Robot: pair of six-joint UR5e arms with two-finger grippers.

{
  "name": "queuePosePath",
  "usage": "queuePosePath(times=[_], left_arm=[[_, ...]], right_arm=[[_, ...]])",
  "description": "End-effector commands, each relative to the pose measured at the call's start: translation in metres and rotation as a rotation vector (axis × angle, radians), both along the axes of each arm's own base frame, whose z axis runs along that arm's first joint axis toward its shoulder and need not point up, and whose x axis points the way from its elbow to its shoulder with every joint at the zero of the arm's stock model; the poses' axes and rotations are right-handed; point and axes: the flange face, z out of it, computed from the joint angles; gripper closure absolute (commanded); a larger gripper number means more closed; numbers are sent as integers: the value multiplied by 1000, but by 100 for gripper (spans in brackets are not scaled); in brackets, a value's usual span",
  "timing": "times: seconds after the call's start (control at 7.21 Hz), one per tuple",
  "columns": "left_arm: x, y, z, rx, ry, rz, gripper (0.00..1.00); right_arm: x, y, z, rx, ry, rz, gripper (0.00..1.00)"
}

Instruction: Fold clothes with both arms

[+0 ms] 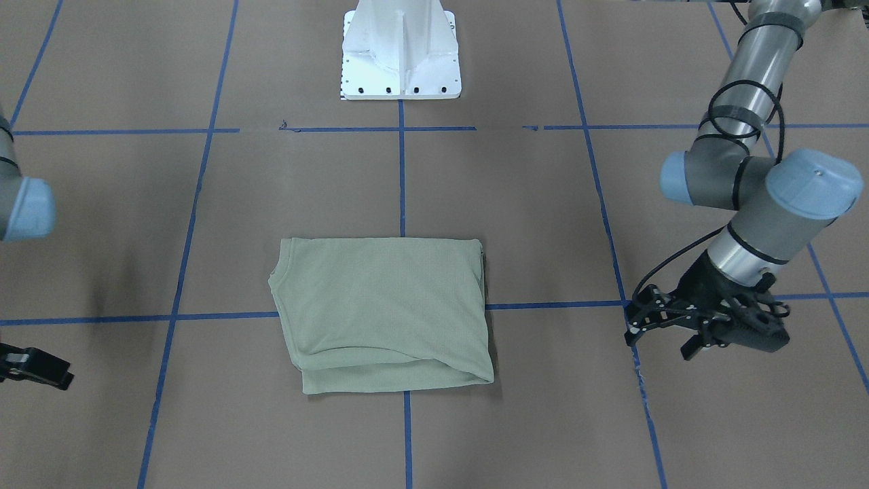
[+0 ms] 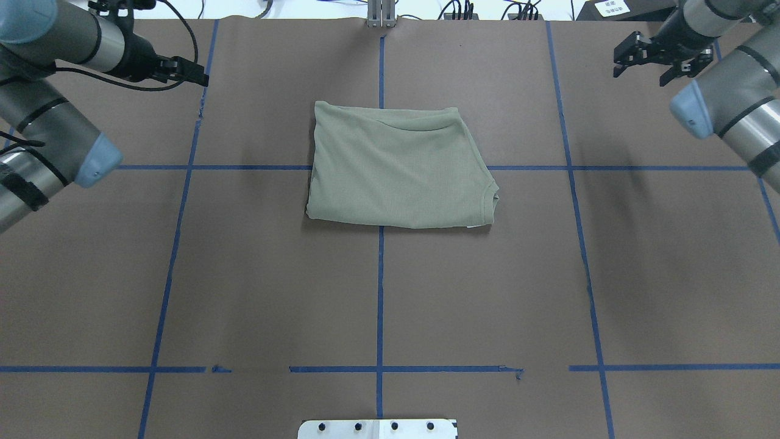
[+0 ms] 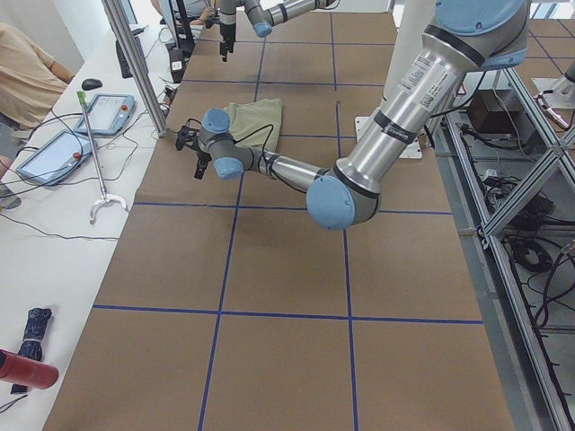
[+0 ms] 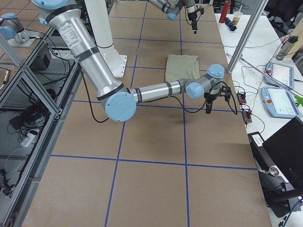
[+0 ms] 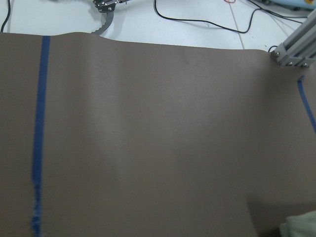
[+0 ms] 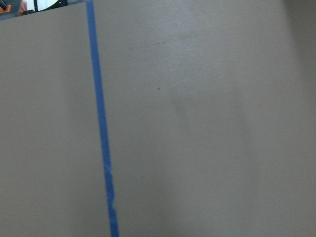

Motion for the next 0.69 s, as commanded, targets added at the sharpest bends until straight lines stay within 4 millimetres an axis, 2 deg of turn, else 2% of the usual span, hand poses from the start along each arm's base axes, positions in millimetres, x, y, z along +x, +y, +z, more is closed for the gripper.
queuePosePath(times=[0.0, 0.14, 0.28, 0.42, 0.56], left_arm=[[-91, 0, 41, 88, -118, 79, 0], [-133, -5, 54, 83, -157, 108, 0], [-160, 4, 57, 80, -187, 137, 0], [-174, 21, 49, 40, -209, 154, 0], [-178, 38, 53, 3, -227, 174, 0]], right_arm=[[60, 46, 50, 55, 1, -68, 0], [69, 69, 59, 37, 0, -83, 0], [84, 91, 67, 52, 16, -121, 0], [100, 104, 61, 43, 35, -149, 0], [118, 115, 49, 23, 51, -164, 0]])
